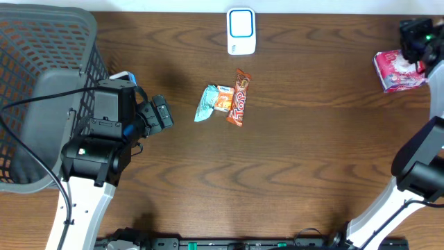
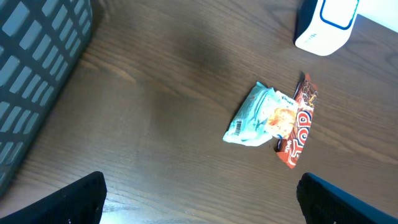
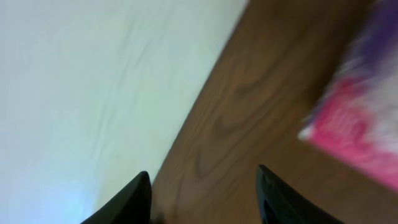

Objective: Scan the item barcode
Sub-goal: 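Carry the purple package to the top right corner and release, then reach the right gripper down and grasp the red Top candy bar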

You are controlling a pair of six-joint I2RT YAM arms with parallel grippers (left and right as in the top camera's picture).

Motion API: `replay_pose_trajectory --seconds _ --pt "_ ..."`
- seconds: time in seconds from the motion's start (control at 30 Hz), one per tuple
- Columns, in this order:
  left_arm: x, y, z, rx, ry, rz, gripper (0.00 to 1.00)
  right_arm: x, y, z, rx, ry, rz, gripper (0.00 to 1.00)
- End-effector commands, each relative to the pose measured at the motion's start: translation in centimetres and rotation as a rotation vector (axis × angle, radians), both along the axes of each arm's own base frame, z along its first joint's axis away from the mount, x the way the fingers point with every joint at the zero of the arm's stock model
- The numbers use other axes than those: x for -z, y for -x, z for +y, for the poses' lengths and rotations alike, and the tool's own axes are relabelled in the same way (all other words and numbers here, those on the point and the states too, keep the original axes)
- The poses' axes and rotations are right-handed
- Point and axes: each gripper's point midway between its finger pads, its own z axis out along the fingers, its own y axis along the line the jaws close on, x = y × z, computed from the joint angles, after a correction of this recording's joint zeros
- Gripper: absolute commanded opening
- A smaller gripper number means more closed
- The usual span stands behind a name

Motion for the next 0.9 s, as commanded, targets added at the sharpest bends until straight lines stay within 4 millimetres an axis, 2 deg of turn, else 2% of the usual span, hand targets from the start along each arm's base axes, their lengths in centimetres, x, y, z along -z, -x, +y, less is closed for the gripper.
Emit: replay_pose_trajectory --seconds 0.0,0.03,0.1,0.13,0.27,0.33,0.4,0.5,0.57,0.73,0.87 --pt "-0.2 -0.1 0.2 0.002 -0.012 -0.005 0.98 -4.7 0.4 5.4 -0.287 0.092 -0.121 0.55" --pt "-0.2 -0.1 0.2 0.002 -0.012 -0.005 0.98 -4.8 1.1 7.9 -0.371 0.141 -0.100 0.61" --pt "-0.2 -0.1 0.2 0.002 -0.012 -0.005 0.98 -3.9 2.1 11.3 -0.483 0.179 -0.057 0.72" --pt "-0.2 -0.1 0.2 0.002 -0.012 -0.005 0.98 -3.0 2.8 13.2 -0.542 0.183 -0.020 0.76" --pt "-0.2 -0.1 0.2 0.002 -0.012 -0.005 0.98 0.9 6.6 20.1 -0.745 0.165 0.167 0.77" --pt "-0.2 -0.1 0.2 0.002 -0.012 -0.005 0.98 2.9 8.6 23.0 -0.812 0.174 0.278 0.91" --pt "-0.2 -0.1 0.2 0.002 -0.012 -0.005 0.98 4.8 10.4 25.7 -0.864 0.219 0.389 0.94" --pt "-0.2 -0.1 0.2 0.002 -0.012 -0.005 0.98 6.8 12.0 28.9 -0.927 0.324 0.479 0.99" --pt "-0.2 -0.1 0.2 0.002 -0.012 -0.005 0.98 7.4 12.9 31.0 -0.968 0.382 0.499 0.99" --pt "-0.2 -0.1 0.2 0.002 -0.012 -0.005 0.98 7.4 14.3 35.9 -1.069 0.443 0.472 0.99" --pt "-0.2 -0.1 0.2 0.002 -0.012 -0.005 0.98 7.3 14.3 38.1 -1.097 0.498 0.428 0.99"
